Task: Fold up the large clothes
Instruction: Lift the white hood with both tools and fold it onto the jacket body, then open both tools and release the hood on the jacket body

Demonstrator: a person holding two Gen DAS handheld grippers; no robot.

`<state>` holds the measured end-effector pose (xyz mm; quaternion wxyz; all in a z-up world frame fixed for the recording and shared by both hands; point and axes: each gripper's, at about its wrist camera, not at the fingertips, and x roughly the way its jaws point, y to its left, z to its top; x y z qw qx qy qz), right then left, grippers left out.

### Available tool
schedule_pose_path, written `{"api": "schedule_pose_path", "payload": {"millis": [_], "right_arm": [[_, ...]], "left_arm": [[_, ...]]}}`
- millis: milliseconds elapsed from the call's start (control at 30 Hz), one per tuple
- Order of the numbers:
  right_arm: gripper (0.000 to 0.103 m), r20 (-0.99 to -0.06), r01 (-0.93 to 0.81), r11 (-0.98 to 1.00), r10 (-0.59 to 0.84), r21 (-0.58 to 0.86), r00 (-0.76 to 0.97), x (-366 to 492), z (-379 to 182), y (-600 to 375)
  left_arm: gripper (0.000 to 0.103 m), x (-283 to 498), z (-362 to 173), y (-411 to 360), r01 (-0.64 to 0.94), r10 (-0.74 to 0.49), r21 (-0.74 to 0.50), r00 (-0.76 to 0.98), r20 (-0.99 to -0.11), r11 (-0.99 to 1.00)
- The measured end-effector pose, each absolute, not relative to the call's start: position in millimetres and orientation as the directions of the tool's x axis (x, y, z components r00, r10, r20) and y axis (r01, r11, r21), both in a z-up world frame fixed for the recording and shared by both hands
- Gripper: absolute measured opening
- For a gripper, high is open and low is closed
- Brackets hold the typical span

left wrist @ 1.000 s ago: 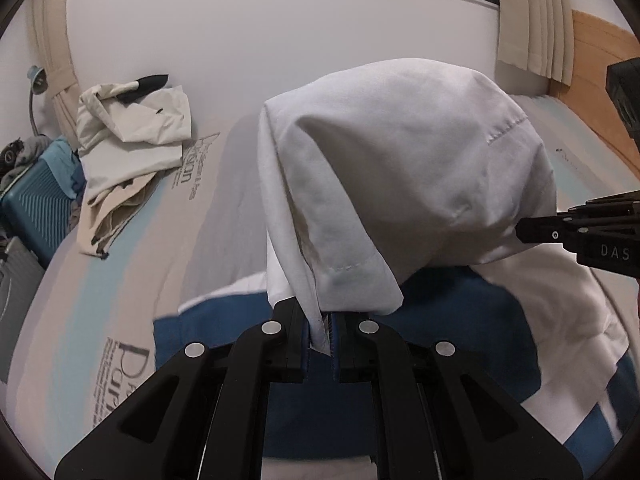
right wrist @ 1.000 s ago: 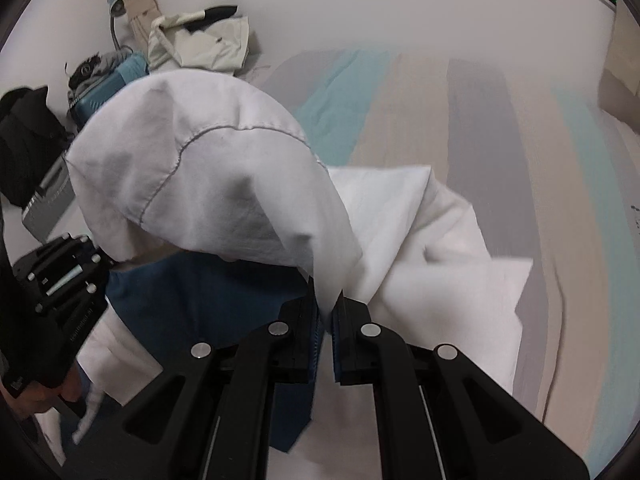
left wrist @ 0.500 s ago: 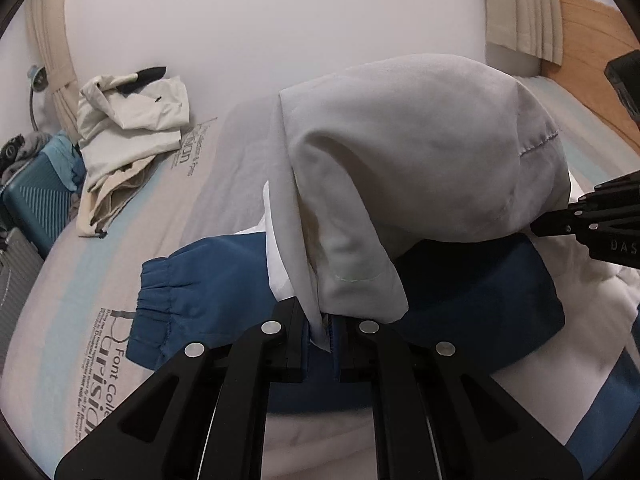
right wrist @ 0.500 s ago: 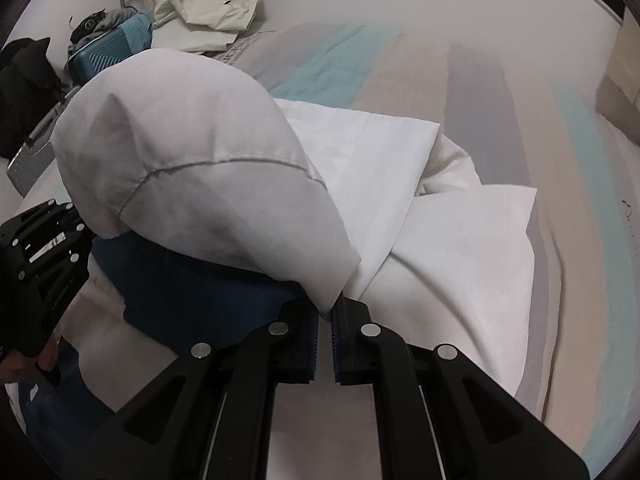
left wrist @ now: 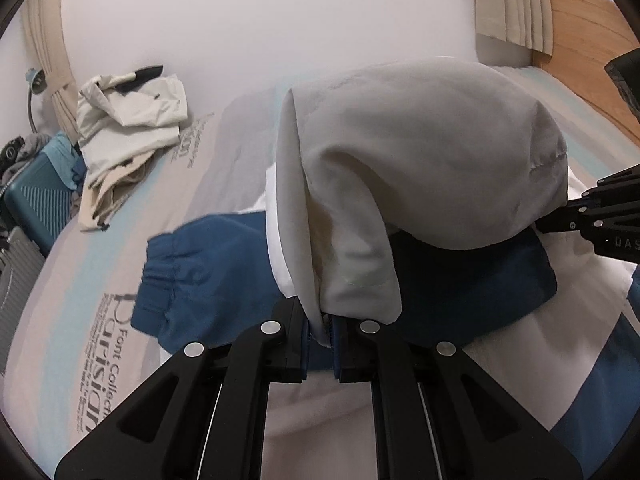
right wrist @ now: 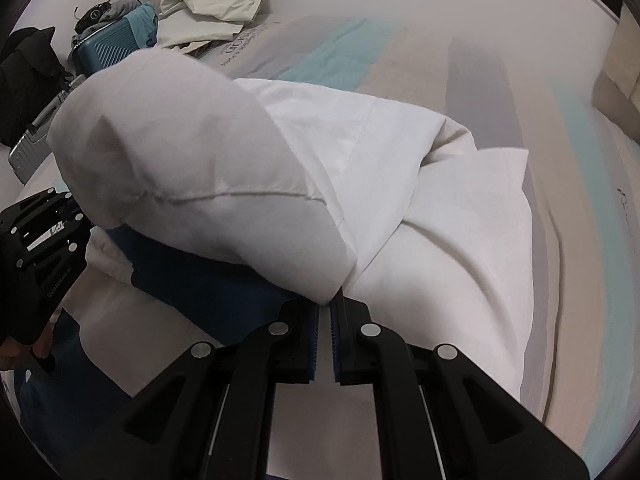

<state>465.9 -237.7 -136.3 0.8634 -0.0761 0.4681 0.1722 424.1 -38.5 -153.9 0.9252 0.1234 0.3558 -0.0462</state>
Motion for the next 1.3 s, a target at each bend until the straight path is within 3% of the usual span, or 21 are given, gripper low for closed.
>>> {"api": "schedule_pose_path", "payload": {"millis": [967, 1167, 1267, 1300], "right_arm": [[0.004, -0.836, -0.349, 0.935, 0.239, 0.061, 0.494, 426, -133, -244], [0.008, -0.822, -0.342, 0.938, 0.237, 0.054, 0.518, 408, -121, -241], [0.017, -0.82, -0.341, 0.939, 0.234, 0.051, 0.523, 401, -118, -239], [0.025, -0.818, -0.334, 0.941, 0.232, 0.052, 0.526, 399, -117, -240]], "left_arm": [[0.009, 381, -154, -34, 0.181, -0.001, 0.158, 0.663, -0.749, 0.971], [0.014, 360, -141, -27, 0.188, -0.005, 0.166, 0.675, -0.738, 0.968], [0.024, 352, -134, -24, 0.193, -0.02, 0.151, 0.676, -0.737, 0.97], [0.025, 350, -133, -23, 0.191, -0.021, 0.147, 0.676, -0.736, 0.97]]}}
